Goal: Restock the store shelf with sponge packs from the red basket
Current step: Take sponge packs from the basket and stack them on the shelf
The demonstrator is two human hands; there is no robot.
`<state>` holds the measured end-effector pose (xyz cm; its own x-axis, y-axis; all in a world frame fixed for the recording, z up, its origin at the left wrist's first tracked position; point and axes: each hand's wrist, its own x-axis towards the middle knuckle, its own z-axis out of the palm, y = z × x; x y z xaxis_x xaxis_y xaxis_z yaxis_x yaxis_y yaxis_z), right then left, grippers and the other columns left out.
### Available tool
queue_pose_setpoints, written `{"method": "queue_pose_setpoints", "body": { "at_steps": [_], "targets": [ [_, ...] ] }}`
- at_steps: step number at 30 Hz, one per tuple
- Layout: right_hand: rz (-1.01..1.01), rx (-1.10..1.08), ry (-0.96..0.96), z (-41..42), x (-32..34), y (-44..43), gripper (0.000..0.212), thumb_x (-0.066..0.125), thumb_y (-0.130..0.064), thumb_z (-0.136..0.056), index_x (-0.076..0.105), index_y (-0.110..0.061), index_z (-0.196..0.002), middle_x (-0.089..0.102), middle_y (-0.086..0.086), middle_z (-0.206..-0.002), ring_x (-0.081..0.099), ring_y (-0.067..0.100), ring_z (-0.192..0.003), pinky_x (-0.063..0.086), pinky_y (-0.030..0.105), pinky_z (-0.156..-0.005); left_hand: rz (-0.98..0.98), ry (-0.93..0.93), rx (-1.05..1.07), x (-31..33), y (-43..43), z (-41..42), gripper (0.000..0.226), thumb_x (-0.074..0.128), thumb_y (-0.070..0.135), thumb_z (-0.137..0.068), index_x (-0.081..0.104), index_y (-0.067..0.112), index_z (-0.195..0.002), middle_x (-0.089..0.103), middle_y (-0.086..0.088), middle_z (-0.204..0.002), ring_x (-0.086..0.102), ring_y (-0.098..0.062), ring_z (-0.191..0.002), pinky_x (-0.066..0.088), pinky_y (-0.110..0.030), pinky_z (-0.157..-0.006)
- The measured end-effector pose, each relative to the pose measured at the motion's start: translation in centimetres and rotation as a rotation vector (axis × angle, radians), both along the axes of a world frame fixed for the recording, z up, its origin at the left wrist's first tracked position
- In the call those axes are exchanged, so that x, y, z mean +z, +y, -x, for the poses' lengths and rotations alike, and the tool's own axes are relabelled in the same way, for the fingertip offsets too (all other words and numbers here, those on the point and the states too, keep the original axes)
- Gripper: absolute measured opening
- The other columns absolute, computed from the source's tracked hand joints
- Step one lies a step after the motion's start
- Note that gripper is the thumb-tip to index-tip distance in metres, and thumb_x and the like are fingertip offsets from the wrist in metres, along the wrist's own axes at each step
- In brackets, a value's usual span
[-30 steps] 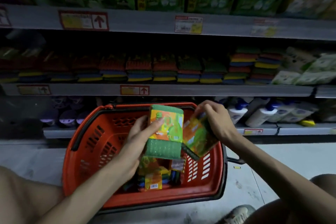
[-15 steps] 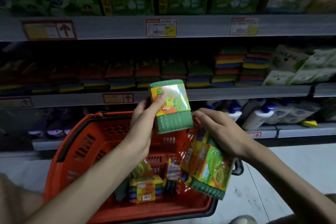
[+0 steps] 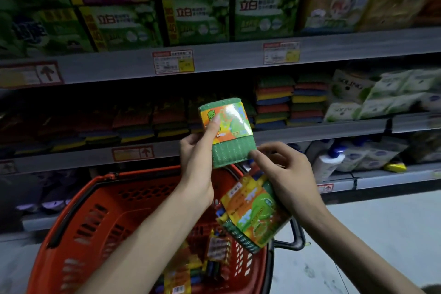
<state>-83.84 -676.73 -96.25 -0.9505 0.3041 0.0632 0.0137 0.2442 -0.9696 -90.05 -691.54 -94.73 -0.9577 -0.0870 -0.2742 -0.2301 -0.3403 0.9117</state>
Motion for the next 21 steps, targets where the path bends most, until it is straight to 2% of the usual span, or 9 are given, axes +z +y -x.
{"method": "queue_pose_setpoints", "body": {
  "at_steps": [2, 4, 7, 9, 11, 14, 16, 19, 21],
  "targets": [
    [0.047, -0.026, 0.016, 0.5, 0.0, 0.2, 0.011, 0.077, -0.039, -0.088, 0.074, -0.028, -0.089, 0.077, -0.005, -0.086, 0.074, 0.013, -0.084, 0.058, 0.040, -0.077, 0.036, 0.014, 0.016, 0.2, 0.5, 0.0, 0.076, 0.087, 0.062, -0.064, 0.066, 0.014, -0.119, 0.078, -0.007, -0.111, 0.076, -0.025, -0.103, 0.059, -0.051, -0.096],
    [0.086, -0.045, 0.027, 1.0, 0.1, 0.4, 0.010, 0.077, -0.036, -0.089, 0.073, -0.027, -0.091, 0.077, -0.005, -0.088, 0.074, 0.014, -0.086, 0.060, 0.043, -0.082, 0.093, 0.041, 0.011, 0.2, 0.7, -0.2, 0.062, 0.085, 0.057, -0.073, 0.063, 0.018, -0.115, 0.076, -0.003, -0.112, 0.074, -0.019, -0.102, 0.059, -0.043, -0.095],
    [0.135, -0.059, 0.036, 1.9, 0.2, 0.6, 0.007, 0.077, -0.029, -0.090, 0.072, -0.025, -0.093, 0.078, -0.003, -0.089, 0.075, 0.017, -0.084, 0.061, 0.050, -0.084, 0.143, 0.113, -0.026, 0.0, 0.8, -0.5, 0.034, 0.073, 0.031, -0.094, 0.058, 0.015, -0.120, 0.074, 0.002, -0.110, 0.073, -0.001, -0.087, 0.055, -0.013, -0.069],
    [0.146, -0.073, 0.051, 2.5, 0.2, 0.5, 0.007, 0.077, -0.027, -0.090, 0.072, -0.024, -0.094, 0.078, -0.003, -0.089, 0.075, 0.016, -0.084, 0.061, 0.049, -0.084, 0.196, 0.160, -0.044, -0.2, 0.6, -0.2, 0.031, 0.068, 0.025, -0.097, 0.058, 0.018, -0.126, 0.074, 0.005, -0.113, 0.070, 0.008, -0.085, 0.049, -0.005, -0.063],
    [0.144, -0.079, 0.076, 3.0, 0.2, 0.3, 0.008, 0.077, -0.026, -0.090, 0.071, -0.025, -0.095, 0.078, -0.002, -0.090, 0.075, 0.018, -0.085, 0.061, 0.049, -0.084, 0.256, 0.185, -0.060, 0.1, 0.6, 0.0, 0.034, 0.067, 0.029, -0.098, 0.059, 0.026, -0.131, 0.071, 0.009, -0.116, 0.068, 0.009, -0.089, 0.047, -0.004, -0.063],
    [0.126, -0.088, 0.107, 3.9, 0.2, 0.1, 0.008, 0.077, -0.028, -0.090, 0.070, -0.030, -0.094, 0.078, -0.003, -0.092, 0.075, 0.017, -0.089, 0.061, 0.050, -0.085, 0.332, 0.218, -0.033, 0.5, 0.5, 0.5, 0.035, 0.067, 0.034, -0.098, 0.061, 0.033, -0.132, 0.057, 0.011, -0.126, 0.062, 0.005, -0.096, 0.045, -0.006, -0.068],
    [0.129, -0.102, 0.115, 4.5, 0.2, 0.1, 0.008, 0.077, -0.029, -0.090, 0.071, -0.030, -0.095, 0.078, -0.004, -0.092, 0.075, 0.015, -0.089, 0.061, 0.049, -0.084, 0.317, 0.248, -0.005, 0.7, 0.6, 0.8, 0.033, 0.070, 0.029, -0.097, 0.064, 0.027, -0.130, 0.064, 0.010, -0.115, 0.067, 0.006, -0.089, 0.051, -0.007, -0.070],
    [0.142, -0.123, 0.113, 5.4, 0.3, 0.0, 0.008, 0.076, -0.030, -0.090, 0.070, -0.031, -0.096, 0.078, -0.003, -0.092, 0.076, 0.015, -0.088, 0.062, 0.049, -0.081, 0.287, 0.231, 0.051, 0.9, 0.7, 1.3, 0.027, 0.075, 0.022, -0.093, 0.069, 0.019, -0.120, 0.074, 0.004, -0.107, 0.072, -0.001, -0.091, 0.059, -0.023, -0.081],
    [0.146, -0.154, 0.124, 6.1, 0.3, 0.0, 0.007, 0.076, -0.031, -0.090, 0.071, -0.031, -0.094, 0.078, -0.003, -0.091, 0.075, 0.014, -0.087, 0.062, 0.048, -0.081, 0.277, 0.237, 0.084, 0.8, 0.7, 1.5, 0.021, 0.076, 0.018, -0.092, 0.070, 0.016, -0.112, 0.075, 0.002, -0.104, 0.072, -0.001, -0.090, 0.059, -0.019, -0.080]
  ]
}}
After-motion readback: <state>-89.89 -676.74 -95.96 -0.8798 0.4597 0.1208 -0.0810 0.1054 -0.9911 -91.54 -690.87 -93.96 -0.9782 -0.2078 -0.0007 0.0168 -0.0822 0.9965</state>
